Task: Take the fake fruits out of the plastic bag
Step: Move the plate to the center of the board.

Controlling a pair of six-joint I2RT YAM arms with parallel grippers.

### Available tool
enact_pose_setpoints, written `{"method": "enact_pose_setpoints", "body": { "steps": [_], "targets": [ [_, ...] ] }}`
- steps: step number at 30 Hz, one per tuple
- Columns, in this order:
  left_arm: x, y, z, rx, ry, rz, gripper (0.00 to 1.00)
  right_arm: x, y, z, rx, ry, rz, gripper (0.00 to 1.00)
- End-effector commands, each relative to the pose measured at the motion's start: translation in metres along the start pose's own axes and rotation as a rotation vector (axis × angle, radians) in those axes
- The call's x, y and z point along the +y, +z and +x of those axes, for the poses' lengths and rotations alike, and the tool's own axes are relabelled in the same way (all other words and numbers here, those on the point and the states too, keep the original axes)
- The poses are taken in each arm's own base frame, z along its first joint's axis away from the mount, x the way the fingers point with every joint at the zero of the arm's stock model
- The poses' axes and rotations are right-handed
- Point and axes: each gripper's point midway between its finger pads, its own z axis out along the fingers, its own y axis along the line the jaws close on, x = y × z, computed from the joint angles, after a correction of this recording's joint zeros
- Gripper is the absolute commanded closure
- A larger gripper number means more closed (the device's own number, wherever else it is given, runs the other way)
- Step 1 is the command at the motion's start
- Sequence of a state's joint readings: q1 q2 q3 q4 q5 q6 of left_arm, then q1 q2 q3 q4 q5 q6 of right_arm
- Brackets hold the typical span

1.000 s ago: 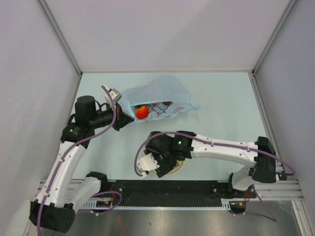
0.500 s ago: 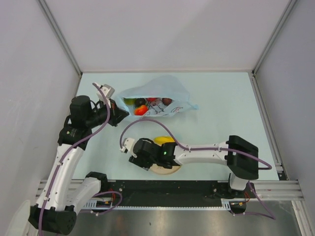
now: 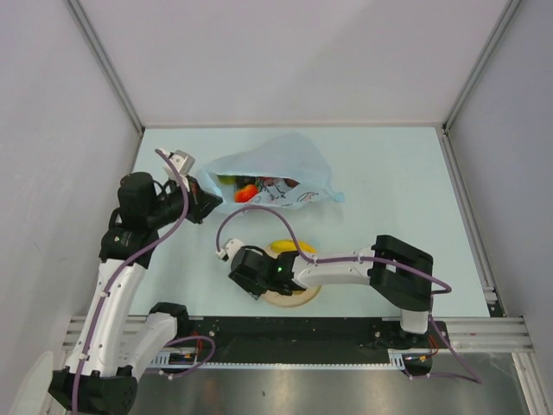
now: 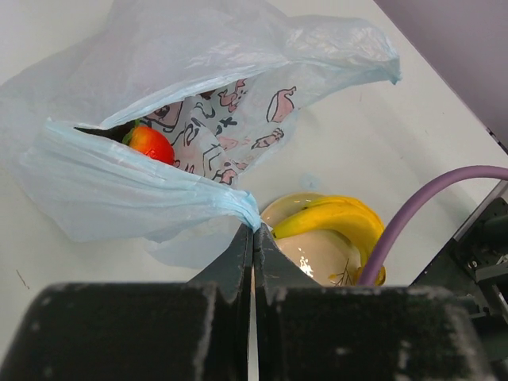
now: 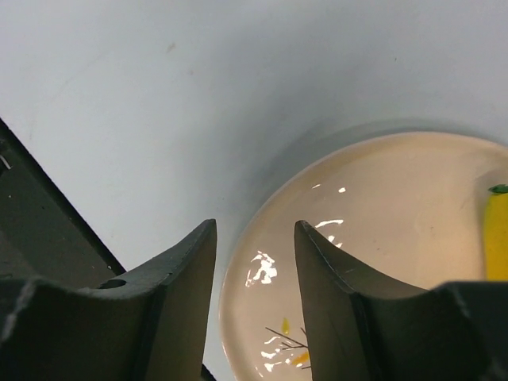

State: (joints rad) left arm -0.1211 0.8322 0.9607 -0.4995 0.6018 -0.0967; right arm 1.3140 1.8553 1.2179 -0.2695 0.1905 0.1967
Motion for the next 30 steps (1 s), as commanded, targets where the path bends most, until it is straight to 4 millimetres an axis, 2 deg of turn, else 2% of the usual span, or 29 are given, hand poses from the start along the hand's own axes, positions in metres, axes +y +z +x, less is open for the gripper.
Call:
{"method": "enact_pose_setpoints", "body": {
  "steps": [1,9,10,12,13,16,17,19,20,22,23,28,30],
  "targets": [
    [-0.001,-0.003,-0.009,-0.038,-0.006,-0.001,1.00,-0.002,0.009,-0.003,-0.001,0.071,0.017,0.50],
    [0.000,0.001,-0.009,-0.030,-0.028,0.014,1.00,-0.020,0.011,0.014,0.054,0.048,0.024,0.53],
    [0.000,0.002,-0.010,-0.032,-0.027,0.015,1.00,-0.025,0.010,0.025,0.077,0.038,0.024,0.55],
    [0.000,0.004,-0.009,-0.025,-0.037,0.024,1.00,-0.036,0.004,0.029,0.080,0.021,0.023,0.57],
    [0.000,0.005,-0.011,-0.027,-0.036,0.024,1.00,-0.043,0.002,0.043,0.105,0.014,0.028,0.61],
    [0.000,0.008,-0.013,-0.024,-0.044,0.035,1.00,-0.058,-0.010,0.049,0.100,-0.034,0.032,0.62],
    [-0.001,0.008,-0.015,-0.026,-0.042,0.037,1.00,-0.063,-0.012,0.061,0.120,-0.044,0.037,0.63],
    [-0.002,0.008,-0.017,-0.029,-0.046,0.045,1.00,-0.069,-0.020,0.062,0.107,-0.084,0.025,0.64],
    [-0.002,0.009,-0.017,-0.027,-0.048,0.048,1.00,-0.071,-0.022,0.072,0.118,-0.091,0.021,0.64],
    [-0.002,0.010,-0.018,-0.030,-0.052,0.050,1.00,-0.077,-0.030,0.075,0.110,-0.156,0.007,0.66],
    [-0.002,0.011,-0.017,-0.024,-0.057,0.056,1.00,-0.083,-0.032,0.083,0.121,-0.171,0.013,0.66],
    [0.000,0.017,-0.014,-0.008,-0.071,0.068,1.00,-0.103,-0.046,0.072,0.075,-0.206,0.041,0.68],
    [0.000,0.019,-0.017,-0.007,-0.078,0.073,1.00,-0.120,-0.047,0.077,0.081,-0.207,0.072,0.69]
  ]
}}
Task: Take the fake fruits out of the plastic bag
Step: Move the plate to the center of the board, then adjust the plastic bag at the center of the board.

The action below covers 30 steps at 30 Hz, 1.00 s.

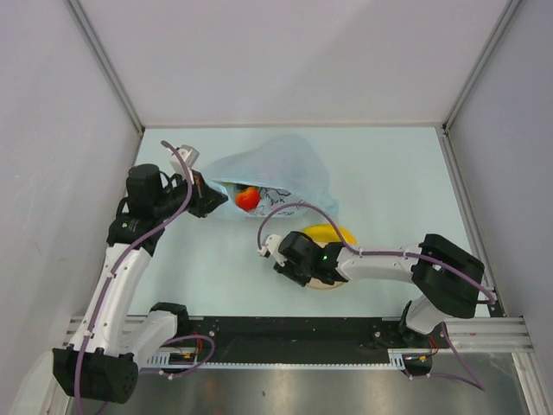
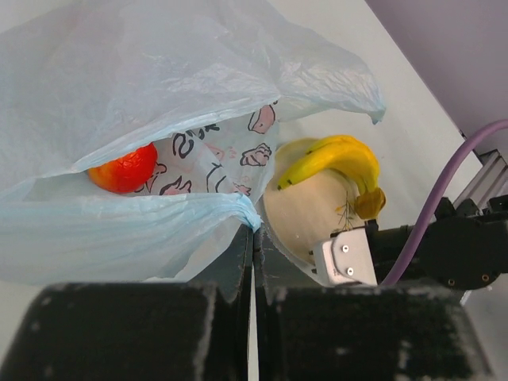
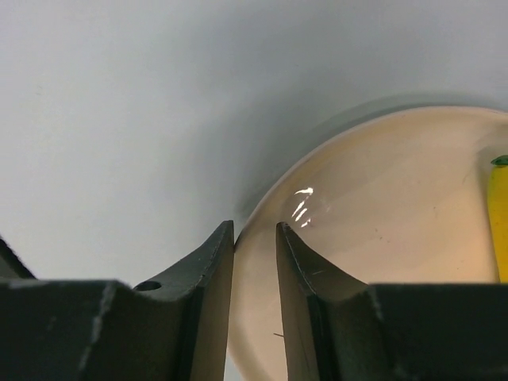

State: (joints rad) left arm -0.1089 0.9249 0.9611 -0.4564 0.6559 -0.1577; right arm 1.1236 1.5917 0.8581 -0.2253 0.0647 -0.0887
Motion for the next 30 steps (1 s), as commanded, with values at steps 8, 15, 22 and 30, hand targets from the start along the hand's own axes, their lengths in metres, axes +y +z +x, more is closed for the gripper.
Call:
{"method": "enact_pose_setpoints", "body": {
  "steps": [8,15,22,30],
  "targets": [
    [-0.013,0.000,-0.022,-0.033,0.002,0.058,1.00,-0.068,-0.022,0.019,-0.003,-0.015,0.099,0.62],
    [-0.019,-0.002,-0.011,0.004,-0.065,0.073,1.00,0.003,-0.072,-0.060,-0.177,-0.106,-0.074,0.31],
    [-0.032,-0.006,-0.011,0.047,-0.039,0.130,1.00,-0.052,-0.111,-0.175,-0.452,-0.030,0.067,0.39],
    [-0.035,-0.004,0.004,0.143,0.040,0.174,1.00,-0.142,-0.054,-0.185,-0.458,0.022,0.068,0.57]
  ]
}}
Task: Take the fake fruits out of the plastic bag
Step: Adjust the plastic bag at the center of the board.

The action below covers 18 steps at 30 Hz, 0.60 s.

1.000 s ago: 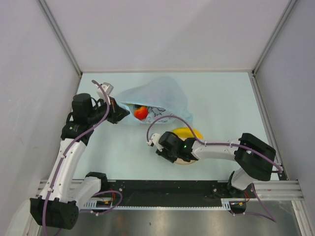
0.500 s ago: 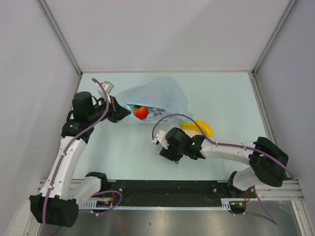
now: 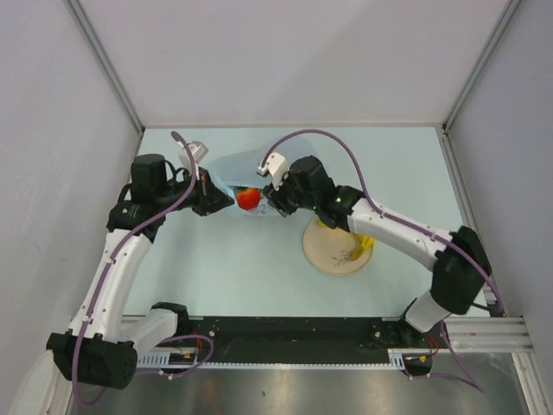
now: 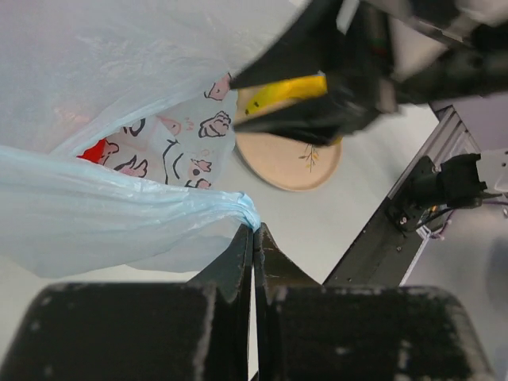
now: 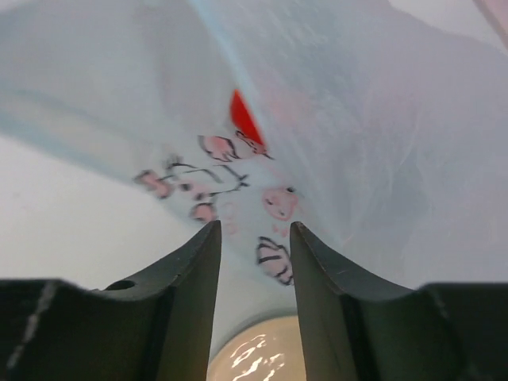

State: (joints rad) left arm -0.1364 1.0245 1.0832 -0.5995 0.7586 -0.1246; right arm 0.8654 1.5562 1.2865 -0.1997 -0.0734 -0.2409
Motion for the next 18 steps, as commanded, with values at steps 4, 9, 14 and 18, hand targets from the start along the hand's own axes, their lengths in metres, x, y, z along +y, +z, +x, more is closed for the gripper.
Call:
{"method": "enact_pose_setpoints", "body": {
  "steps": [4,9,14,18],
  "targets": [
    [-0.010,-0.010,0.009,0.043,0.116,0.031,1.00,-0.051,0.069,0.042,0.035,0.047,-0.002,0.60],
    [-0.010,-0.017,0.023,0.112,0.192,0.041,1.00,-0.123,0.092,0.011,-0.096,0.148,0.260,0.59],
    [0.012,-0.014,0.081,0.229,0.273,0.008,1.00,-0.184,0.087,-0.042,-0.232,0.044,0.508,0.59],
    [0.019,-0.009,0.089,0.232,0.317,-0.012,1.00,-0.201,0.104,-0.051,-0.235,0.080,0.472,0.57]
  ]
}}
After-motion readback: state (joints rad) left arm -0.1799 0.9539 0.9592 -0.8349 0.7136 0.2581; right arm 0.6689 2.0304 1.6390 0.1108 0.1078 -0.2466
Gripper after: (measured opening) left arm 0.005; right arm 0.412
